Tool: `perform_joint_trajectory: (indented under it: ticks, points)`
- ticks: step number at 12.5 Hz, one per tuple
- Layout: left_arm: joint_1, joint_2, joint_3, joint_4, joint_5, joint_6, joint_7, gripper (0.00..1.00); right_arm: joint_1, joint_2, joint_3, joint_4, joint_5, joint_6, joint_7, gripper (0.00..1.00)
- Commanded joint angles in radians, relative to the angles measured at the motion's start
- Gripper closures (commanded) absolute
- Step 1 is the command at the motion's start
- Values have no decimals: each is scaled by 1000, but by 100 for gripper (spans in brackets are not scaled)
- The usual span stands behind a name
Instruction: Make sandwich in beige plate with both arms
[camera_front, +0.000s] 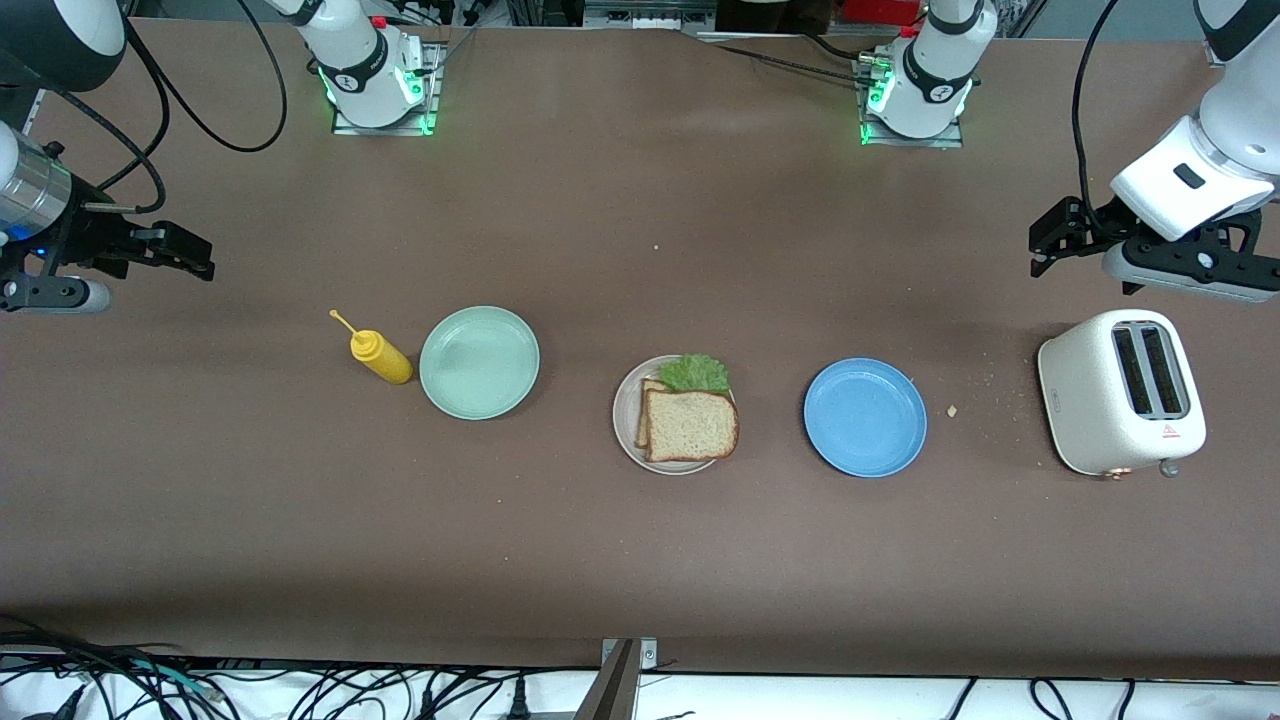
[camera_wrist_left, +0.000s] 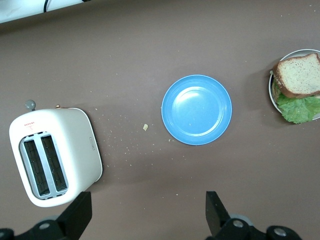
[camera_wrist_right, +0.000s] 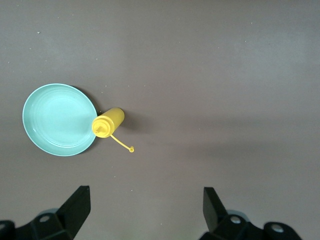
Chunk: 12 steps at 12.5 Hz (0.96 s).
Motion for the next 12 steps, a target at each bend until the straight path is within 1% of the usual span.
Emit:
perform_joint_trajectory:
  ticks: [1,4,10,12]
  points:
    - [-10,-22,13,-14,-14,-9,-4,0,3,5,0,18,-3,-5,4,0]
    - [20,-27,16,-14,-14,-11,5,0,3,5,0,18,-3,-3,4,0]
    - [20,-27,10,-14,-16,-24,-8,0,0,5,-2,18,-3,-3,3,0]
    - [22,-28,10,-11,-37,-37,-56,0,0,5,-3,18,-3,-3,1,0]
